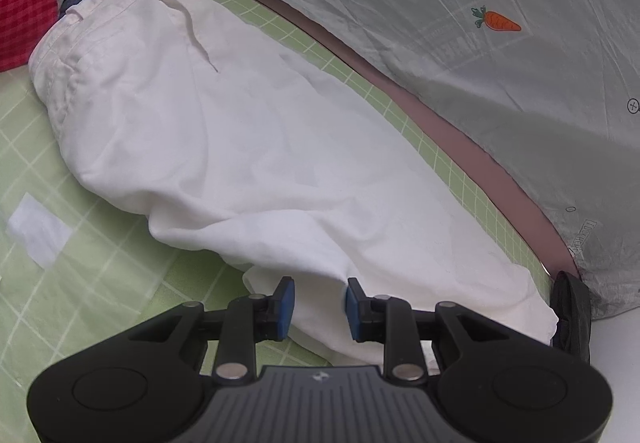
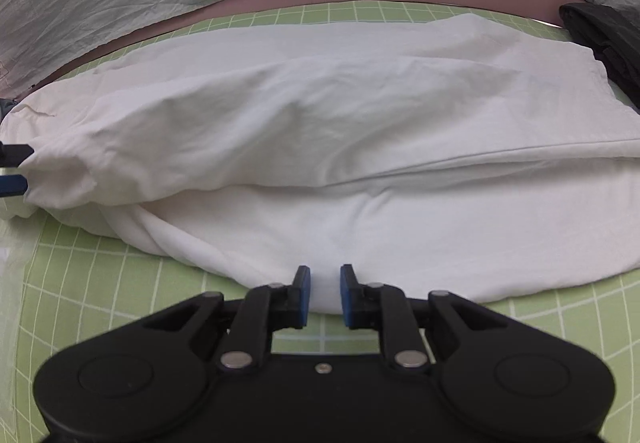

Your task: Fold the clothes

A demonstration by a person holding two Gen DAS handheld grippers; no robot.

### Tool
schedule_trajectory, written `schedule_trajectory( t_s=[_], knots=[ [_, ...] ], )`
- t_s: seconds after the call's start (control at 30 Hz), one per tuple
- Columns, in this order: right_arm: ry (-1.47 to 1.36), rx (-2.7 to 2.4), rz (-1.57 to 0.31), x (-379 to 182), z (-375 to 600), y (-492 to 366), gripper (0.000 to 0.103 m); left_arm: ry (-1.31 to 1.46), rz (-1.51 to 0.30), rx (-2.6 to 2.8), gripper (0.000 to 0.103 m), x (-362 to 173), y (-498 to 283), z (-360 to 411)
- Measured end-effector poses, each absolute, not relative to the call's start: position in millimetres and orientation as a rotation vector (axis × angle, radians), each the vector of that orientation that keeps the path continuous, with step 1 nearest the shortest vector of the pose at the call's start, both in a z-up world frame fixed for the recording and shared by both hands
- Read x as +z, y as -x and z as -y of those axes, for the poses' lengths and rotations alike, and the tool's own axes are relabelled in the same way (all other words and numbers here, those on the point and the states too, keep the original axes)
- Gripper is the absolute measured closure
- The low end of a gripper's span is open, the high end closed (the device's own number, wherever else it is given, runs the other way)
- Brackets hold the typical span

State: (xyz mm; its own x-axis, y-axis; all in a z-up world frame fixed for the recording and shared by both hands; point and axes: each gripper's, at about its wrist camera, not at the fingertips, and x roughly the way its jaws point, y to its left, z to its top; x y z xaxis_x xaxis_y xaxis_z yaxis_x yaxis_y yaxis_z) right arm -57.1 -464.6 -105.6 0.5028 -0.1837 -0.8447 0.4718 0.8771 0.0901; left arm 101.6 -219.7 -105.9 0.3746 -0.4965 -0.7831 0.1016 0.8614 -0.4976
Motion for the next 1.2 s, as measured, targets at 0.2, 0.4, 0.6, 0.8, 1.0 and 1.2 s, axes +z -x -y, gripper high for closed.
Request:
schedule_trajectory(
  t_s=[0.2,0.4,0.6,0.8,1.0,1.2],
  knots=[
    [-0.353,-0.451,-0.935,-100.7,450.0,29.9,0.083,0.398,-1.180,-0.467,0.074,-112.8,-120.3,216.7],
    [-0.366,-0.490,-0.906,-111.4,426.8,-15.4,0.074,0.403,-1.225,-0.534,0.074,-120.7,-130.7,209.5],
    [-0.294,-0.487,-0.959,-109.0,376.0,-2.7,0.075,0.390,-1.255,-0.586,0.074,-126.4,-137.2,206.8],
    [-0.332,-0.520,-0.925,-97.2,370.9,-2.8,0.075,0.392,-1.293,-0.624,0.073,-133.2,-143.6,203.7],
    [-0.504,-0.598,-0.887,-109.0,392.4,-43.9,0.070,0.360,-1.313,-0.664,0.073,-137.0,-146.7,203.8],
    [-0.610,-0.651,-0.903,-109.6,382.9,-54.8,0.070,0.333,-1.321,-0.691,0.073,-140.3,-149.5,204.3]
  ],
)
